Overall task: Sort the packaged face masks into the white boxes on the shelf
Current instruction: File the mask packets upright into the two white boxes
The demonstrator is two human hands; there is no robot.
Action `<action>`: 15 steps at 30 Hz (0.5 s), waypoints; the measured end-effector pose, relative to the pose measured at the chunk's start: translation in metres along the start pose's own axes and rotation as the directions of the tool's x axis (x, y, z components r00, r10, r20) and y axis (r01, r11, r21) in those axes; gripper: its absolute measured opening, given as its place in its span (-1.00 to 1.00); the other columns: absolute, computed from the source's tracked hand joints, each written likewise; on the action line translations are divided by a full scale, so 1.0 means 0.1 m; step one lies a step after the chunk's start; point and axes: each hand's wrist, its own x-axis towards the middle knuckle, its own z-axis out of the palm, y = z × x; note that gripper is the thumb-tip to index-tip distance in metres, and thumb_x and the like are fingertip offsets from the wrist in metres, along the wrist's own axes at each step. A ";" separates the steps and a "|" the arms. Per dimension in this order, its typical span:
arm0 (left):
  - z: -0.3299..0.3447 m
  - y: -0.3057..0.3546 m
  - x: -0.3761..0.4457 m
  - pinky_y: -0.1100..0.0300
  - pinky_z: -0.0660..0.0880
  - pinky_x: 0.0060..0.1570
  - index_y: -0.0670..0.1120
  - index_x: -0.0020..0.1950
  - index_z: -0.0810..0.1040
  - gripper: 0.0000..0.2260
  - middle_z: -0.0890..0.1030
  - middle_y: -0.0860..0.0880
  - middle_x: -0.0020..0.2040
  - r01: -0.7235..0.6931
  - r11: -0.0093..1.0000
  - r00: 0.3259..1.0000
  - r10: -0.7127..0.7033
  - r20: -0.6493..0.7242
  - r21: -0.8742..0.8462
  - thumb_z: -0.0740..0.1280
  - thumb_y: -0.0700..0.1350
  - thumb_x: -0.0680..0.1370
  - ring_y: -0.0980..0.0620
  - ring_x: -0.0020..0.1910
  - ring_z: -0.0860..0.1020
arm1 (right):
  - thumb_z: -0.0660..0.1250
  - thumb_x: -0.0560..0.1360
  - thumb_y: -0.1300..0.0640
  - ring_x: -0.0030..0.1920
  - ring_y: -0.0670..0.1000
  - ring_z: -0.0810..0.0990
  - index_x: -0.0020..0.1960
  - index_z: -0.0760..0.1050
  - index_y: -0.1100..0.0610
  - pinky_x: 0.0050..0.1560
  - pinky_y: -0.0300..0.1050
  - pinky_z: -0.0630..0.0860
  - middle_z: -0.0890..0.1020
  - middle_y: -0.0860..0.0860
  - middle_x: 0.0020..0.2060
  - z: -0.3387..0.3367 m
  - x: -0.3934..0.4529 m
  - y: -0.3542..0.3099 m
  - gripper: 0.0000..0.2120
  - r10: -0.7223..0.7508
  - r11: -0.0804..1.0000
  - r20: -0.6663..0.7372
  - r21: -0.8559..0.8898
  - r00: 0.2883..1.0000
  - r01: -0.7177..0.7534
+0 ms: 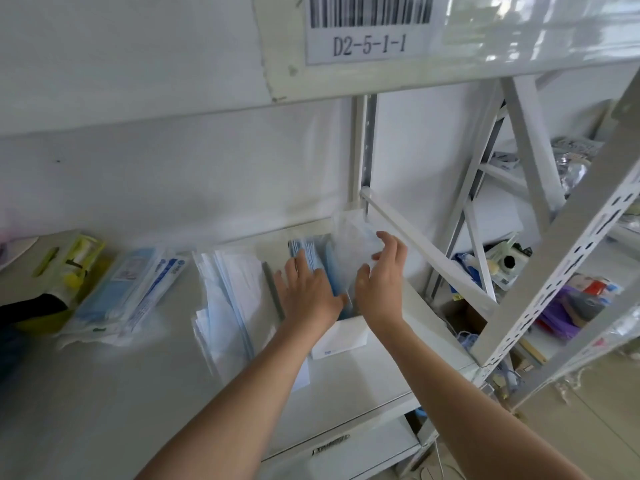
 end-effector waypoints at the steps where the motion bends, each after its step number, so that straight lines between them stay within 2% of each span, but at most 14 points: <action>1: -0.01 0.01 0.02 -0.10 0.04 0.40 0.01 0.10 0.53 -0.62 0.04 -0.07 0.55 -0.009 1.000 1.000 0.009 -0.003 0.008 0.26 0.26 0.48 -0.15 0.45 0.05 | 0.17 0.46 0.42 0.02 -0.02 0.49 0.40 0.19 0.12 0.05 -0.12 0.51 0.41 0.03 0.20 0.00 0.00 -0.01 -0.45 0.034 0.998 0.038 0.045 0.999 -0.036; 3: -0.02 0.03 0.04 -0.09 0.02 0.41 0.03 0.17 0.51 -0.65 0.04 -0.06 0.56 -0.055 0.997 0.998 0.055 0.000 -0.048 0.22 0.20 0.51 -0.13 0.48 0.03 | 0.12 0.50 0.36 -0.08 -0.08 0.52 0.43 0.17 0.04 -0.08 -0.27 0.45 0.49 -0.05 0.08 0.01 0.00 -0.01 -0.45 0.062 0.996 0.130 0.059 0.990 -0.070; 5: -0.02 0.06 0.03 -0.06 0.00 0.42 0.05 0.30 0.45 -0.63 0.08 -0.03 0.56 -0.075 0.987 0.997 0.078 0.020 -0.141 0.20 0.11 0.52 -0.09 0.49 0.02 | 0.08 0.48 0.36 -0.07 -0.08 0.56 0.36 0.34 0.04 -0.12 -0.35 0.43 0.55 -0.09 -0.01 0.01 0.00 0.01 -0.50 0.046 0.996 0.250 0.057 0.967 -0.062; 6: -0.02 0.07 0.02 -0.04 0.04 0.41 0.04 0.32 0.43 -0.62 0.17 -0.02 0.53 -0.053 0.981 0.998 0.059 0.025 -0.184 0.20 0.09 0.52 -0.08 0.47 0.08 | 0.07 0.48 0.35 -0.06 -0.08 0.58 0.30 0.42 0.06 -0.11 -0.38 0.47 0.58 -0.09 -0.03 0.00 0.01 0.02 -0.54 0.031 0.994 0.315 0.087 0.949 -0.061; 7: -0.04 0.08 0.02 -0.03 0.14 0.35 0.02 0.28 0.44 -0.65 0.32 -0.02 0.45 -0.016 0.975 1.000 0.019 0.012 -0.221 0.19 0.08 0.53 -0.09 0.43 0.19 | 0.06 0.48 0.32 -0.09 -0.11 0.60 0.25 0.48 0.05 -0.11 -0.40 0.49 0.61 -0.10 -0.04 0.00 0.02 0.03 -0.57 0.013 0.990 0.368 0.128 0.930 -0.065; 9: -0.07 0.07 0.02 0.01 0.31 0.13 -0.04 0.03 0.47 -0.80 0.56 -0.05 0.15 0.065 0.958 0.994 -0.086 -0.064 -0.280 0.16 0.04 0.58 -0.12 0.23 0.41 | 0.05 0.48 0.28 -0.17 -0.12 0.59 0.18 0.50 0.01 -0.18 -0.45 0.48 0.63 -0.15 -0.07 -0.02 0.01 0.04 -0.60 -0.015 0.982 0.397 0.181 0.918 -0.062; 11: -0.12 0.05 0.05 0.02 0.42 0.01 -0.08 -0.16 0.36 -0.83 0.60 -0.16 -0.05 0.144 0.920 0.979 -0.186 -0.082 -0.364 0.11 -0.06 0.59 -0.20 0.04 0.52 | 0.07 0.46 0.33 -0.12 -0.12 0.58 0.07 0.47 0.01 -0.12 -0.41 0.47 0.60 -0.14 -0.10 -0.01 0.00 0.06 -0.65 0.004 0.976 0.343 0.202 0.939 -0.078; 13: -0.15 0.02 0.10 -0.01 0.46 -0.02 -0.12 -0.22 0.32 -0.80 0.59 -0.25 -0.10 0.212 0.847 0.965 -0.261 -0.033 -0.488 0.09 -0.11 0.59 -0.25 -0.04 0.53 | 0.10 0.44 0.37 -0.06 -0.06 0.58 -0.01 0.41 0.05 -0.06 -0.26 0.50 0.55 -0.05 -0.12 0.01 0.00 0.08 -0.72 0.076 0.973 0.299 0.185 0.951 -0.136; 15: -0.17 -0.03 0.14 0.02 0.40 -0.12 -0.13 -0.30 0.29 -0.74 0.57 -0.29 -0.10 0.247 0.787 0.952 -0.305 -0.009 -0.565 0.09 -0.12 0.59 -0.26 -0.10 0.52 | 0.16 0.46 0.33 -0.12 0.00 0.55 0.01 0.38 0.09 -0.14 -0.20 0.46 0.53 -0.01 -0.16 0.03 0.01 0.07 -0.80 0.124 0.986 0.318 0.069 0.940 -0.154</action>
